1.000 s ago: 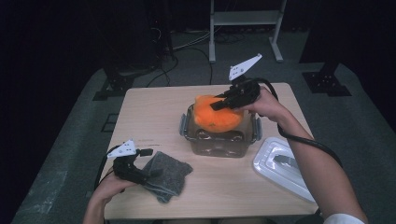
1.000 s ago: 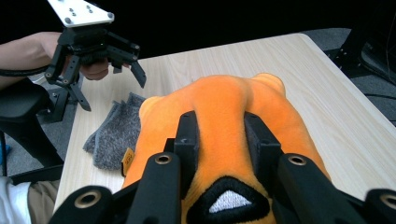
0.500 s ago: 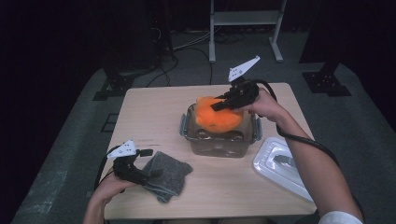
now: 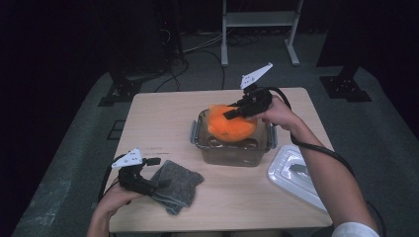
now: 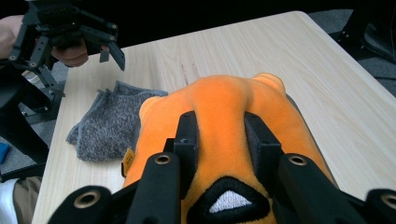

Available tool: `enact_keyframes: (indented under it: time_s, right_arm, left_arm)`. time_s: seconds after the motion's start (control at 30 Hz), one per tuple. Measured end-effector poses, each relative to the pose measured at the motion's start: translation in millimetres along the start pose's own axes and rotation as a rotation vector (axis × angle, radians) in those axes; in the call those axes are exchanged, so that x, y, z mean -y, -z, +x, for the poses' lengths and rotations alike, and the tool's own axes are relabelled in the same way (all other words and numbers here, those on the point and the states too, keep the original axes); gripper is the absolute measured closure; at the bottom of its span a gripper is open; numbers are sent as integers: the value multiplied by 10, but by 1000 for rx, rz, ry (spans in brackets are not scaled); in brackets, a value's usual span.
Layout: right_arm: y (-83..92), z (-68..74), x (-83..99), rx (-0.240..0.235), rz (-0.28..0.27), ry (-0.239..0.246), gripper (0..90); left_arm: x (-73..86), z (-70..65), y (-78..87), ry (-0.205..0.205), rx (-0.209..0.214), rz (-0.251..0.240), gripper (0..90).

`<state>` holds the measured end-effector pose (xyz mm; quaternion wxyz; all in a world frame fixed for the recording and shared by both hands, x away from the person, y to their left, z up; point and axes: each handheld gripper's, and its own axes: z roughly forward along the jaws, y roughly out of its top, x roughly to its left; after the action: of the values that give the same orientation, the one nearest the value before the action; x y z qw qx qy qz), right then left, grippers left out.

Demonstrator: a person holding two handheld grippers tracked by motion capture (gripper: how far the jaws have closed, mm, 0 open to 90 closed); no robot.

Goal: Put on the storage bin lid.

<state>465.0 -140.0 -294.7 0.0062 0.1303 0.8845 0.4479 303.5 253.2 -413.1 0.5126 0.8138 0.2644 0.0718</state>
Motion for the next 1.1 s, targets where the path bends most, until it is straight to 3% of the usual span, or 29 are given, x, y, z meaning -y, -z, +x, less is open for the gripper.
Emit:
enact_keyframes:
  time_s: [1.1]
  right_arm:
    - [-338, -188, 334, -11, 55, -67, 686]
  left_arm:
    - [9, -10, 13, 4, -3, 2, 44]
